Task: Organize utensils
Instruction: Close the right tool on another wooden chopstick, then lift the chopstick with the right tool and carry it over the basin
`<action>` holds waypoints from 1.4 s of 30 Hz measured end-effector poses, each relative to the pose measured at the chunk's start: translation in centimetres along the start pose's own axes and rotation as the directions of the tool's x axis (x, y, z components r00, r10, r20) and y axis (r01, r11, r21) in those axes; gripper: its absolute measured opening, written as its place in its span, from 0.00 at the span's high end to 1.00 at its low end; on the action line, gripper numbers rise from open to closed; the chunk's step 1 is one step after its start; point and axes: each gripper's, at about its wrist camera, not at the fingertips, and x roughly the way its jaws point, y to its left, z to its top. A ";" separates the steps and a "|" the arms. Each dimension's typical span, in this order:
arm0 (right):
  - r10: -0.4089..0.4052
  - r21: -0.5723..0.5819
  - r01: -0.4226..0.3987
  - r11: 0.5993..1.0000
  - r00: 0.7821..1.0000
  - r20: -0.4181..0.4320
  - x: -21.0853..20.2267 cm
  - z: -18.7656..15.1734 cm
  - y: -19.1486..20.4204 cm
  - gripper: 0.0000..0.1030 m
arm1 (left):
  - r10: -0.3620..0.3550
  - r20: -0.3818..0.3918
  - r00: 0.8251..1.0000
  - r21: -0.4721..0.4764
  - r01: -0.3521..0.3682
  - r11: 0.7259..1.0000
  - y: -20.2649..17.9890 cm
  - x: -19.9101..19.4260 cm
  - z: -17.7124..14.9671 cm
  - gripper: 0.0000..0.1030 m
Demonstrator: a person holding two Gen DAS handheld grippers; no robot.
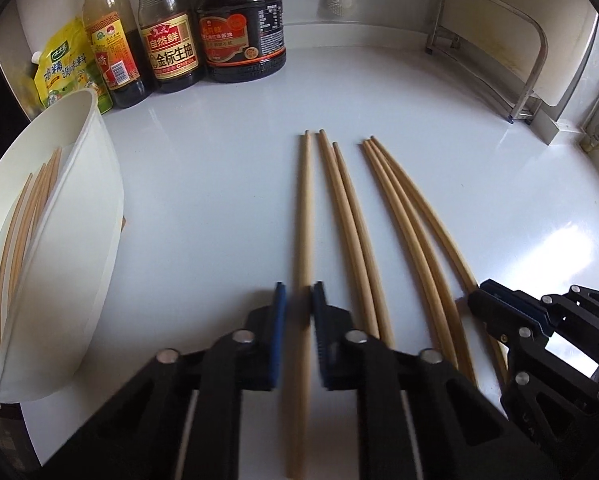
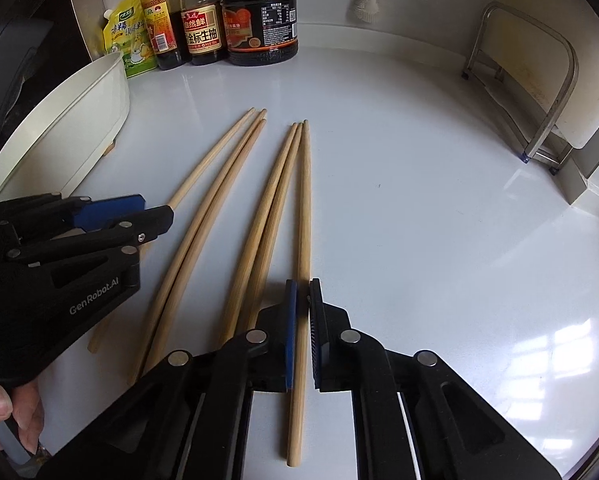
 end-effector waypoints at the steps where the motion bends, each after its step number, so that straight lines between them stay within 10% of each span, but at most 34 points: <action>1: 0.010 0.014 -0.010 1.000 1.000 -0.002 0.0 0.0 -0.2 0.94 | 0.002 -0.001 1.000 0.007 -0.002 1.000 -0.1 0.0 0.0 0.93; 23: 0.091 0.082 -0.101 0.992 0.989 0.114 -7.8 4.3 -0.4 0.94 | -0.058 0.103 0.993 -0.019 0.060 0.998 3.0 -9.2 3.3 0.93; 42: 0.253 -0.038 -0.250 0.967 0.959 0.129 -6.2 11.4 9.2 0.94 | 0.008 0.170 0.985 -0.169 0.021 0.985 14.0 -12.5 3.1 0.93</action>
